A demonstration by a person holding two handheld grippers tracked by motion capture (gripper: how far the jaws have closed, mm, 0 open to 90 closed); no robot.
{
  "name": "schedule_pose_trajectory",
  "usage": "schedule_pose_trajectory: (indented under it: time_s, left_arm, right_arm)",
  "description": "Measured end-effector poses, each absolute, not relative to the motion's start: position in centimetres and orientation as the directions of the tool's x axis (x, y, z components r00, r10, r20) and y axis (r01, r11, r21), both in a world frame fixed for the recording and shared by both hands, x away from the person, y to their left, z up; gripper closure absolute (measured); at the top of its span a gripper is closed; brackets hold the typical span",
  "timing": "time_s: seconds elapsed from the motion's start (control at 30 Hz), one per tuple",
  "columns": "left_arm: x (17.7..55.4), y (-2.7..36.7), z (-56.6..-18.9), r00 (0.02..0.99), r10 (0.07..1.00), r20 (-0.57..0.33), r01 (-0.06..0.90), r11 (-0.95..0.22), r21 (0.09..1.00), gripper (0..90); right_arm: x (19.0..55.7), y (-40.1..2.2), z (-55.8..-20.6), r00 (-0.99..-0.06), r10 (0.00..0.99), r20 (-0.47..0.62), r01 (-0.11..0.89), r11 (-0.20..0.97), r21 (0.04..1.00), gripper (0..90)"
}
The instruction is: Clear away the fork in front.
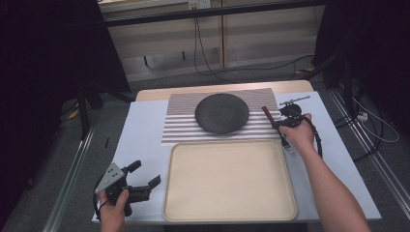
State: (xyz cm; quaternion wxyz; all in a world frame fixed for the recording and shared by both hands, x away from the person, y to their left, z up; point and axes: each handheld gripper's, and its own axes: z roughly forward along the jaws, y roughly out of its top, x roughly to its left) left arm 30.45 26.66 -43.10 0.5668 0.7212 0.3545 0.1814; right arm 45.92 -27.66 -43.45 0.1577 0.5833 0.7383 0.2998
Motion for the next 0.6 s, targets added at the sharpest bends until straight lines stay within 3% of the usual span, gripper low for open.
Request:
schedule_pose_trajectory:
  time_s: [0.37,0.6]
  left_arm:
    - [30.0,26.9,-43.0,0.671,0.727,-0.146,0.307,-0.094,0.947,3.1]
    - [30.3,26.3,-42.9,0.679,0.718,-0.155,0.312,-0.091,0.946,3.1]
  right_arm:
    - [44.9,-28.5,-41.3,-0.273,0.947,0.166,0.694,0.074,0.716,78.8]
    - [42.4,-28.1,-39.9,-0.341,0.913,0.225,0.614,0.035,0.788,78.8]
